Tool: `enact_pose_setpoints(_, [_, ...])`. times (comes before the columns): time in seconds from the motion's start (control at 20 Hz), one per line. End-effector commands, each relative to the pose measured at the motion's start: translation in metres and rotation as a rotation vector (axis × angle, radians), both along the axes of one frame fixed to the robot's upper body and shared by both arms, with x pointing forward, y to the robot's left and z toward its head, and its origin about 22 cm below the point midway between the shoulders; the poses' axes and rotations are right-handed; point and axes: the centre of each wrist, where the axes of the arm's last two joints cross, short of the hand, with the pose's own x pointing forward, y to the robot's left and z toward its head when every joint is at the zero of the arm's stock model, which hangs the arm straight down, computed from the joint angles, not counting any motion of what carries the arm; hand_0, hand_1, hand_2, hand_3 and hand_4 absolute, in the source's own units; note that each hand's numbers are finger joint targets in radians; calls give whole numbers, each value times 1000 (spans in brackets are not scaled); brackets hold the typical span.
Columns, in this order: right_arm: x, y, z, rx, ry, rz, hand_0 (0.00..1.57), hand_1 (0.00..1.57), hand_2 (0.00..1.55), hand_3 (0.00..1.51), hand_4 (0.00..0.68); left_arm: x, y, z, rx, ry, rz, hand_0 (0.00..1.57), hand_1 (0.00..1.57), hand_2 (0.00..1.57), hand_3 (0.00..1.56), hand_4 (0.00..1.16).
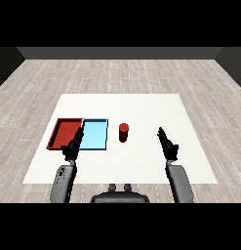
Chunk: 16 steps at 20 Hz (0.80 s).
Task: Pick the red can and put it in the red box
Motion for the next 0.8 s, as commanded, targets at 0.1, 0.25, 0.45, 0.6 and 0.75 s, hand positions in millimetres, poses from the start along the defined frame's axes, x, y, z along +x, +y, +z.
enact_pose_setpoints(0.1, [10,-5,-1,33,-7,-34,0,0,0,0,0,0,4,-2,14,12,-2,0,0,0,0,0])
enact_pose_setpoints(0.25, [17,14,-16,61,-4,-69,0,0,0,0,0,10,15,-19,15,9,2,0,0,0,0,0])
enact_pose_setpoints(0.45, [18,-11,22,147,-327,42,0,0,0,0,0,1,3,16,-118,-423,-28,0,0,0,0,0])
enact_pose_setpoints(0.6, [18,-15,15,153,-332,54,0,0,0,0,0,-2,-8,9,-113,-443,-16,0,0,0,0,0])
enact_pose_setpoints(0.75, [4,-10,-1,166,-328,62,0,0,0,0,0,-8,5,11,-119,-421,-35,0,0,0,0,0])
